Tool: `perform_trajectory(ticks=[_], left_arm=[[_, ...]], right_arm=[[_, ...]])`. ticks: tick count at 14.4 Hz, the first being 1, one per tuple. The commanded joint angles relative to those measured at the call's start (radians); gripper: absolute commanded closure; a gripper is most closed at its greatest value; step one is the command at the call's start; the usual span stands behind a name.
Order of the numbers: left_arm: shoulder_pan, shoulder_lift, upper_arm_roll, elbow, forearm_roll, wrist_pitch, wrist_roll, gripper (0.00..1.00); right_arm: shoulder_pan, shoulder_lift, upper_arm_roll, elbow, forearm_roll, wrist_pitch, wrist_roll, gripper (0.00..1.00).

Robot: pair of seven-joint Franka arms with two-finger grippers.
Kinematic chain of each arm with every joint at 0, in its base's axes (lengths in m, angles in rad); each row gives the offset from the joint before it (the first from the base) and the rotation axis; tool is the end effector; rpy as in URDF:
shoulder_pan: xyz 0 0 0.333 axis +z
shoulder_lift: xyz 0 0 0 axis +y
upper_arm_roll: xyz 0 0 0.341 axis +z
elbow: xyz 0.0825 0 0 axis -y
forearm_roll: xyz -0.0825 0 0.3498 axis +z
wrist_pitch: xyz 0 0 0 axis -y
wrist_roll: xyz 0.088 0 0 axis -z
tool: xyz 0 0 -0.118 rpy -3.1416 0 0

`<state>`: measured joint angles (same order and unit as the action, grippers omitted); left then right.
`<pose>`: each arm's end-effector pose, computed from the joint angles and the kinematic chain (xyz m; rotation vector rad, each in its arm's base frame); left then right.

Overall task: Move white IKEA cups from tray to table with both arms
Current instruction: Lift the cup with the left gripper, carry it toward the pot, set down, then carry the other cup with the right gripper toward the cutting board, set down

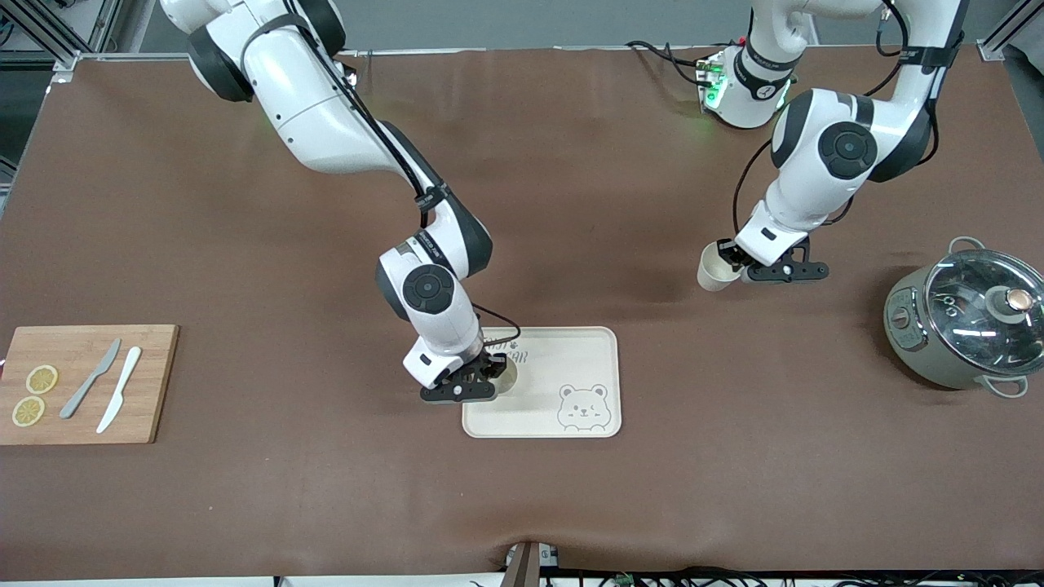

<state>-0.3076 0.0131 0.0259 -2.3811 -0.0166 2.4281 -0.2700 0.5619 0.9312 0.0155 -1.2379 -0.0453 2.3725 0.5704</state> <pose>0.4583 -0.1328 0.3575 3.1217 0.0010 0.0464 0.6463 0.4156 0.2438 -3.0374 -0.0438 -0.2795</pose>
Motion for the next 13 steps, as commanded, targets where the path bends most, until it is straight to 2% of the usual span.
perform_trajectory(ticks=[1,4,7,8,11,13], left_arm=[[0.028,-0.039,-0.006,-0.093,0.024,0.094,0.044,1.00],[0.039,-0.027,-0.006,-0.144,0.024,0.190,0.064,1.00],[0.041,-0.019,-0.004,-0.158,0.024,0.218,0.084,1.00],[0.044,-0.018,-0.004,-0.161,0.024,0.223,0.089,1.00],[0.050,0.007,-0.006,-0.164,0.024,0.259,0.094,1.00],[0.048,0.011,-0.006,-0.176,0.024,0.292,0.094,1.00]], right_arm=[[0.001,-0.002,0.006,0.014,-0.010,0.002,0.054,1.00],[0.001,-0.008,0.008,0.014,-0.010,-0.001,0.074,1.00],[-0.002,-0.049,0.009,0.011,0.001,-0.018,0.080,1.00],[-0.010,-0.078,0.011,0.000,0.001,-0.044,0.080,1.00],[-0.019,-0.210,0.006,-0.011,-0.001,-0.249,0.074,1.00],[-0.051,-0.344,0.008,-0.088,-0.001,-0.352,0.033,1.00]])
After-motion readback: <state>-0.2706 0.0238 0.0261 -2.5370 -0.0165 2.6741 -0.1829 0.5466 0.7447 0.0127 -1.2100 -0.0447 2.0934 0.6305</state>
